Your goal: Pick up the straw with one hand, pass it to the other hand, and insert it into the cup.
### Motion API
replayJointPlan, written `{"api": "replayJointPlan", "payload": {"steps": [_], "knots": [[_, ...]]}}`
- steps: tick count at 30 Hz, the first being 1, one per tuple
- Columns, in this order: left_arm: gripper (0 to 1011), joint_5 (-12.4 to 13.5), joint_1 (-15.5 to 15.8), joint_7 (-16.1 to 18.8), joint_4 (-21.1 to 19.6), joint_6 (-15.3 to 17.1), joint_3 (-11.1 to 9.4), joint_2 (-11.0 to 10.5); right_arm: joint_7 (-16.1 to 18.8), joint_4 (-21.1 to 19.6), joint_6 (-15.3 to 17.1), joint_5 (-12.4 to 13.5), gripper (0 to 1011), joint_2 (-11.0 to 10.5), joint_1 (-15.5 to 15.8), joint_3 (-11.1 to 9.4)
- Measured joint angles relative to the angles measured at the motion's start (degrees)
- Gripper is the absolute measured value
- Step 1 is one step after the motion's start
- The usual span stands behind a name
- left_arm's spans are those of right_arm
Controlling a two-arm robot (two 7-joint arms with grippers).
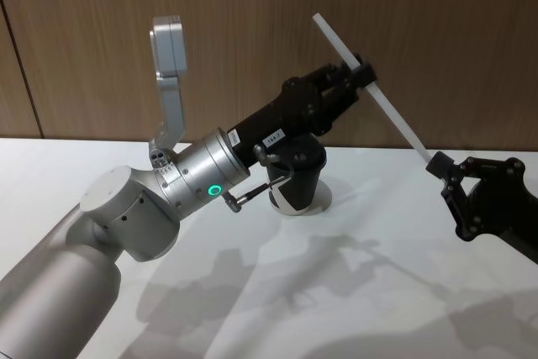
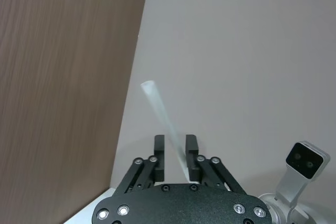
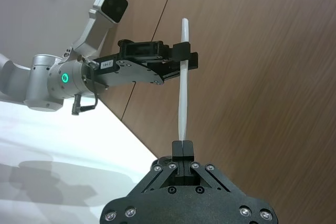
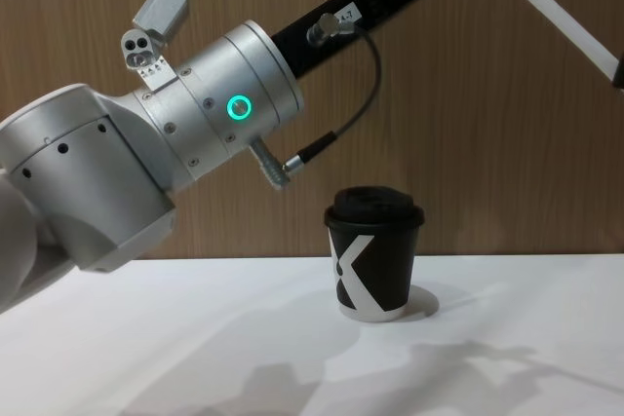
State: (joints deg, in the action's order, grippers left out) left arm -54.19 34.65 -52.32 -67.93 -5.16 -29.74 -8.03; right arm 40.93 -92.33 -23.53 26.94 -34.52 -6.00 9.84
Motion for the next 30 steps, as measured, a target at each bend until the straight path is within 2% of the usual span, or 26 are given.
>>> {"api": "replayJointPlan", "payload": {"steps": [6,15,23,30], "knots": [[110,0.0,0.1,0.0,0.1,0.0,0.0,0.0,0.0,0.0,0.0,0.0,1,0.0,0.0,0.0],[52,0.0,0.1,-0.1,0.2,-0.1,-0.1,0.1,0.0,0.0,0.0,0.0,9,0.0,0.0,0.0],[8,0.0,0.1,-0.1,0.2,-0.1,-0.1,0.1,0.0,0.0,0.0,0.0,174,0.0,0.0,0.0],[4,0.0,0.1,-0.1,0.2,-0.1,-0.1,0.1,0.0,0.0,0.0,0.0,423,0.0,0.0,0.0]]}}
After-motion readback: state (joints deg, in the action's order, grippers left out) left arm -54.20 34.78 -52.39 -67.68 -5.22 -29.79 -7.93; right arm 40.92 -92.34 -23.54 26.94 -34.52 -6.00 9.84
